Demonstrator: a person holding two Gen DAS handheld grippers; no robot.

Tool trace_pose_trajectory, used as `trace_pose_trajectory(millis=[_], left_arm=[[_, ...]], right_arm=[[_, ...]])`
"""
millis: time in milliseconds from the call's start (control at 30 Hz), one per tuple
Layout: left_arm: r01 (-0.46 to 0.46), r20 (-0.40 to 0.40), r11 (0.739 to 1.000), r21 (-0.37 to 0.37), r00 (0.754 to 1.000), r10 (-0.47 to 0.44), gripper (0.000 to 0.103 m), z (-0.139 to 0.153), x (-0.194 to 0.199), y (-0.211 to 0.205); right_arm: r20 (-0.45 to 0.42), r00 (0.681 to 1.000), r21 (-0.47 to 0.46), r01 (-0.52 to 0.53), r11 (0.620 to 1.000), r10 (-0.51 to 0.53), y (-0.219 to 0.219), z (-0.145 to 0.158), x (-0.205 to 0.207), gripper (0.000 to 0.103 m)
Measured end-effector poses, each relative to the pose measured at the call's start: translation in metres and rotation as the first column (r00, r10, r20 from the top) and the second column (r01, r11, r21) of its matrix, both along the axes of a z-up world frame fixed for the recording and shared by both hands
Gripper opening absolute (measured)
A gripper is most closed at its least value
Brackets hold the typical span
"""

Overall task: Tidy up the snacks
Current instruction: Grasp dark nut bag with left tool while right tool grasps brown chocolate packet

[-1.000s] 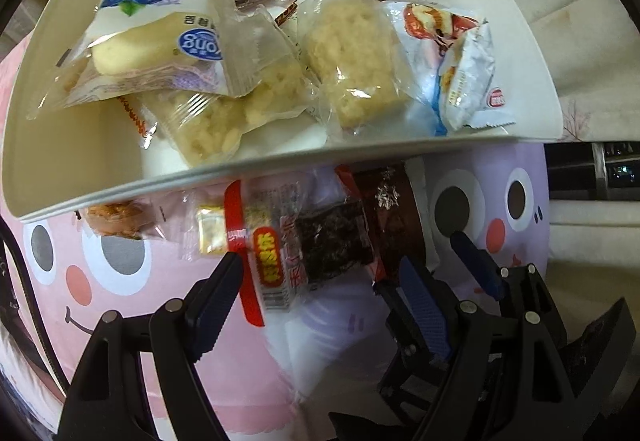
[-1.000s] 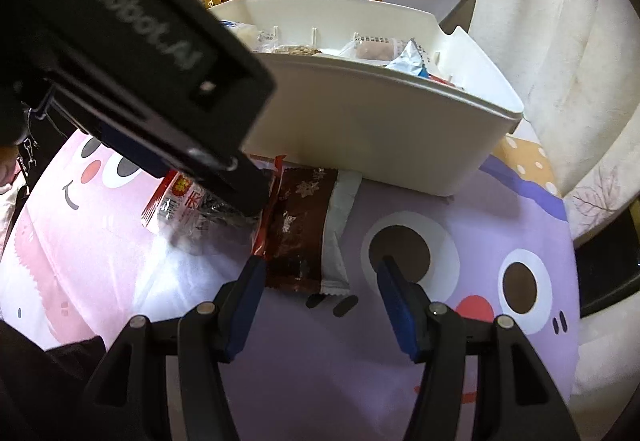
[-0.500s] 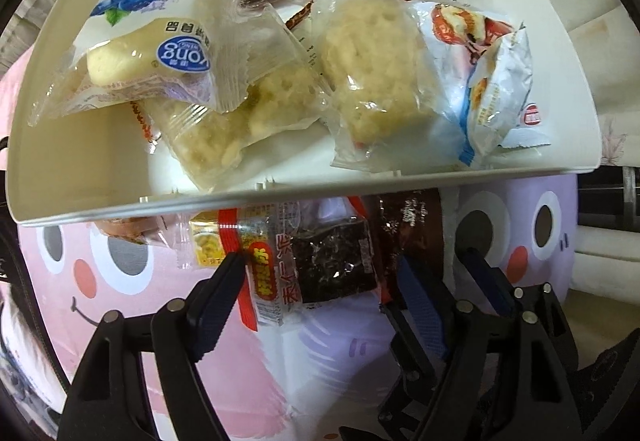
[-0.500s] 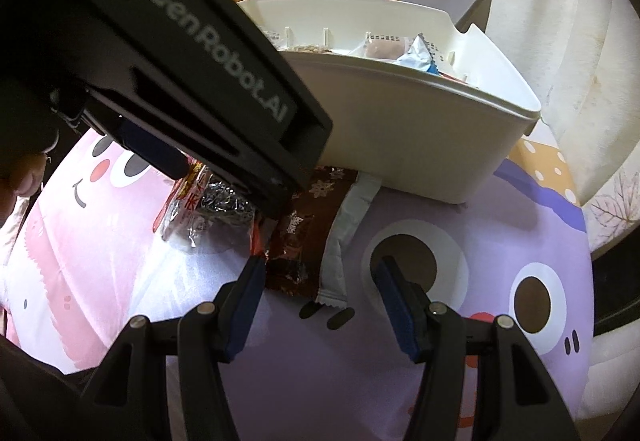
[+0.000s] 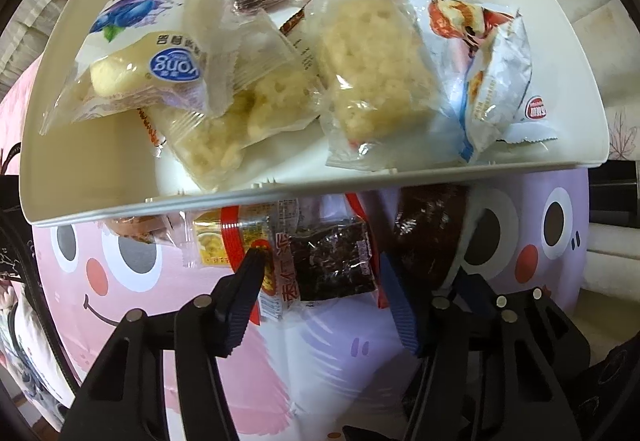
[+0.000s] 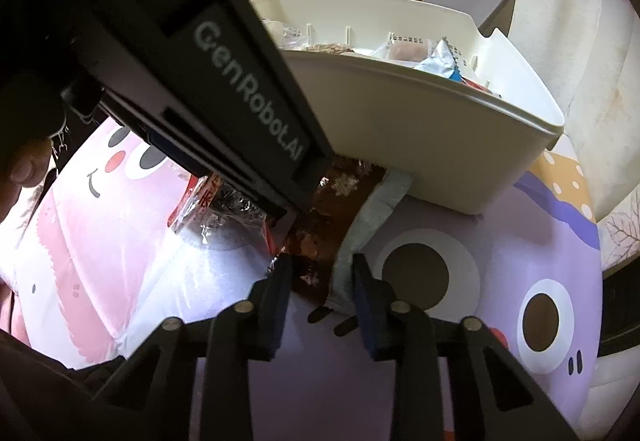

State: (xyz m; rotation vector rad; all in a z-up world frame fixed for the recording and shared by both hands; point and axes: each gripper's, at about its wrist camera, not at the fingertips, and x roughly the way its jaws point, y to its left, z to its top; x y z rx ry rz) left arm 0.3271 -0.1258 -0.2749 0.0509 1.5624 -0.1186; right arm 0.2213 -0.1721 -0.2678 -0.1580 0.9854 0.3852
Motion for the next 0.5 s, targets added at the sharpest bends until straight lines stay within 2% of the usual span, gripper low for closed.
trace_pose_trajectory(millis=[400, 500], left_arm=[[-0.011, 0.003, 1.000, -0.007, 1.000, 0.011, 0.058, -0.002, 0.000, 0.001], [-0.022, 0.017, 1.000, -0.009, 1.000, 0.022, 0.053, 0.000, -0.004, 0.007]], right_arm=[[-0.052, 0.998, 0.031, 0.043, 0.999, -0.042, -0.024, 0.007, 0.002, 0.017], [-0.060, 0.996, 0.032, 0.066, 0.997, -0.064, -0.032, 0.008, 0.004, 0.017]])
